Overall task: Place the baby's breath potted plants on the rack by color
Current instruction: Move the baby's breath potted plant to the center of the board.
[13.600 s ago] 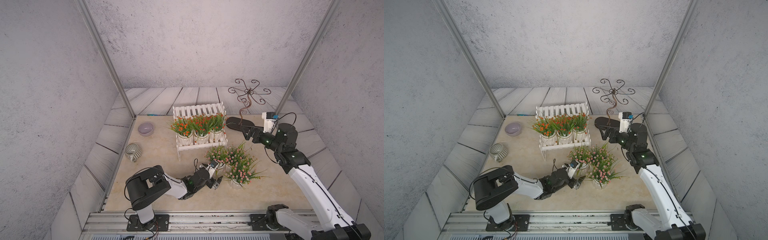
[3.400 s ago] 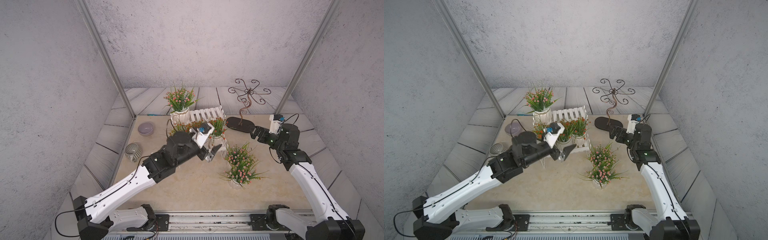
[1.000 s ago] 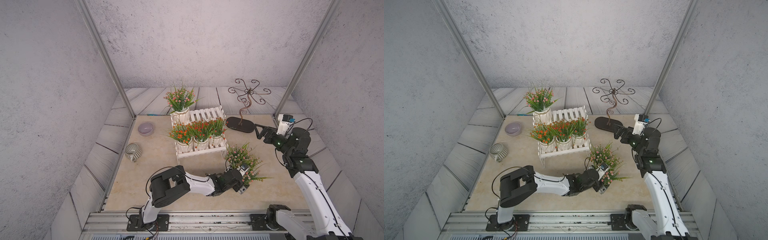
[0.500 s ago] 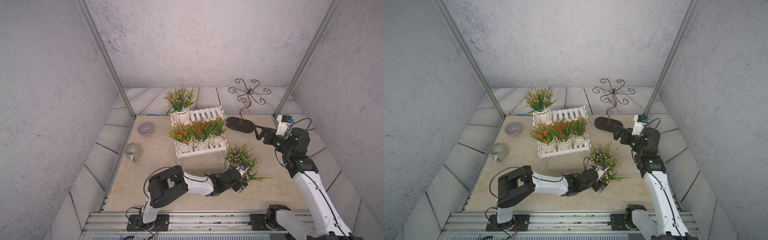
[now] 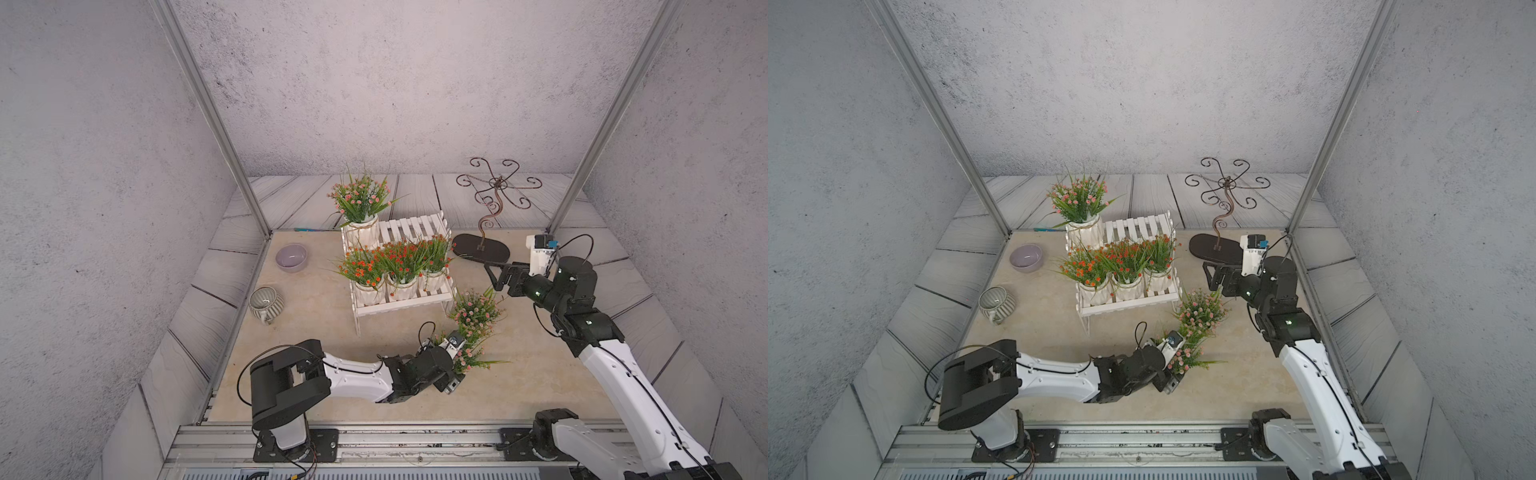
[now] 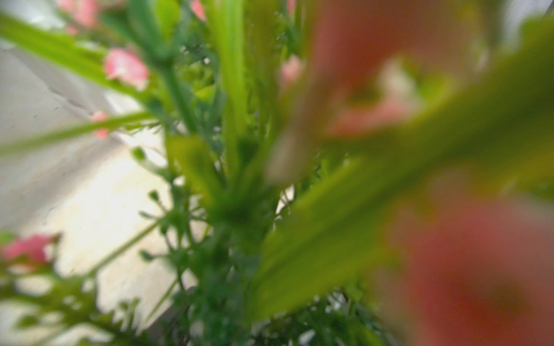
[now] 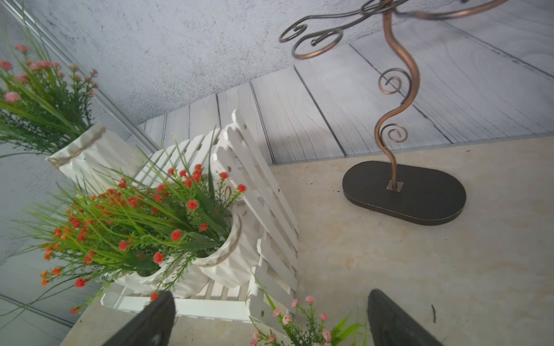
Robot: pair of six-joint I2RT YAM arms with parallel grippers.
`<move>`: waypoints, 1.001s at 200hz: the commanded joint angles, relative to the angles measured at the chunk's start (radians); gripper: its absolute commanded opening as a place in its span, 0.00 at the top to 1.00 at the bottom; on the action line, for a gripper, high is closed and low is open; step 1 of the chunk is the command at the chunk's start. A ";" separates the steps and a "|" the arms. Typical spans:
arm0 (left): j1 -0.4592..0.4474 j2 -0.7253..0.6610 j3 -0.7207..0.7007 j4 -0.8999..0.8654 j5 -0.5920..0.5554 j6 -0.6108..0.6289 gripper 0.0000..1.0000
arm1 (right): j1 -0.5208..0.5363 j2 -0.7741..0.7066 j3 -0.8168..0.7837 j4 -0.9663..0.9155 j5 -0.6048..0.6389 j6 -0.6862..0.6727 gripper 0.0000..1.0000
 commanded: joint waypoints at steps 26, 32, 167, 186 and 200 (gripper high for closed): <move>0.016 -0.065 -0.056 -0.029 -0.076 -0.054 0.19 | 0.077 0.013 -0.025 -0.031 0.048 -0.049 0.01; 0.017 -0.070 -0.060 -0.032 -0.078 -0.057 0.19 | 0.081 0.013 -0.029 -0.031 0.044 -0.049 0.01; 0.036 -0.133 -0.098 -0.072 -0.143 -0.105 0.17 | 0.259 -0.099 -0.138 -0.140 0.102 -0.057 0.01; 0.043 -0.147 -0.104 -0.088 -0.151 -0.115 0.17 | 0.263 -0.115 -0.151 -0.161 0.106 -0.059 0.01; 0.046 -0.159 -0.107 -0.099 -0.153 -0.117 0.16 | 0.266 -0.127 -0.159 -0.172 0.106 -0.062 0.01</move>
